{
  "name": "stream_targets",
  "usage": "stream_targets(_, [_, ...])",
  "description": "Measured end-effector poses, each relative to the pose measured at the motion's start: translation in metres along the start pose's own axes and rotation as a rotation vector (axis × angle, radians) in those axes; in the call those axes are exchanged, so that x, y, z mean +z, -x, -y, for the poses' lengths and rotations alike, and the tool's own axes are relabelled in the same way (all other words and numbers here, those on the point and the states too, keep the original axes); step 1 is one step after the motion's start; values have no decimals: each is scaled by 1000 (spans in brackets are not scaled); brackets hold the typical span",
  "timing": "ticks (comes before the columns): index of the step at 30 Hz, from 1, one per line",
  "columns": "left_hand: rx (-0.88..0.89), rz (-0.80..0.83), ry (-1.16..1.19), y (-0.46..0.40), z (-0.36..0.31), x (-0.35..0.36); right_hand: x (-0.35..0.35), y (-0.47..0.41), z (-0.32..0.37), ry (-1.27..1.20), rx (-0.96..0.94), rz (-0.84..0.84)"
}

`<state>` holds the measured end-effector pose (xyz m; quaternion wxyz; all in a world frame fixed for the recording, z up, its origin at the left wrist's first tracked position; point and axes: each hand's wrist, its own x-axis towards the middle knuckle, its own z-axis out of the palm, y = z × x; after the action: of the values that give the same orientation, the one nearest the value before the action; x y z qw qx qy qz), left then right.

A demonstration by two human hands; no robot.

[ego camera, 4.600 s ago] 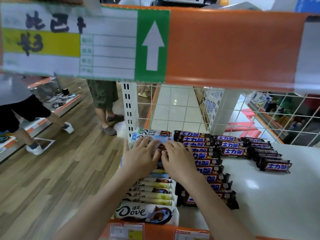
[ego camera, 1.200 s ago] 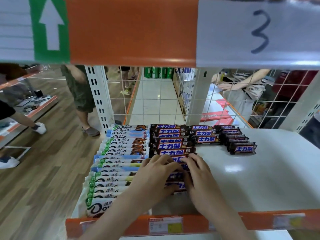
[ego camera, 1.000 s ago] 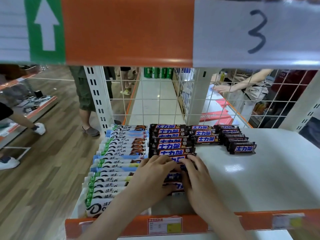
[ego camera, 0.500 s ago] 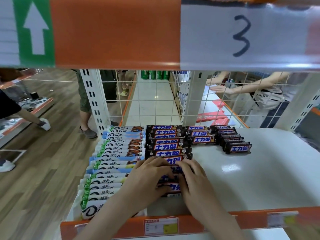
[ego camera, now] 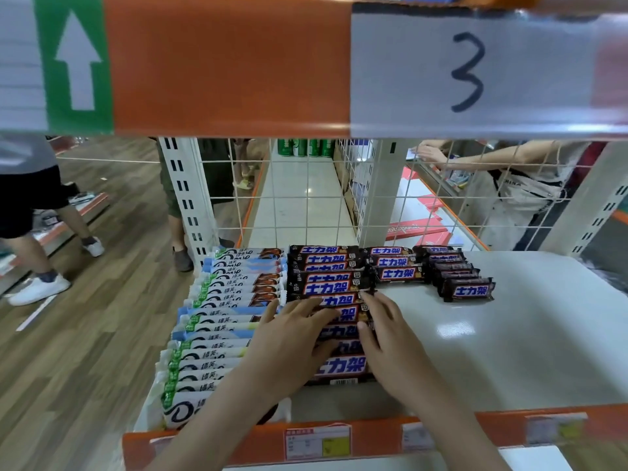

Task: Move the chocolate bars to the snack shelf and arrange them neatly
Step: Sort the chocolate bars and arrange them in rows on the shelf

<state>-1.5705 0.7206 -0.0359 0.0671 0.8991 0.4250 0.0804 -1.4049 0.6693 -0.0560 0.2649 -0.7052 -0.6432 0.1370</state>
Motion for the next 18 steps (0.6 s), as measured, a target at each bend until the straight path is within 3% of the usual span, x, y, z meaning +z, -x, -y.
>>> stream_targets(18, [-3, -54, 54, -21, 4, -1, -3, -25, 2, 109, -10, -111])
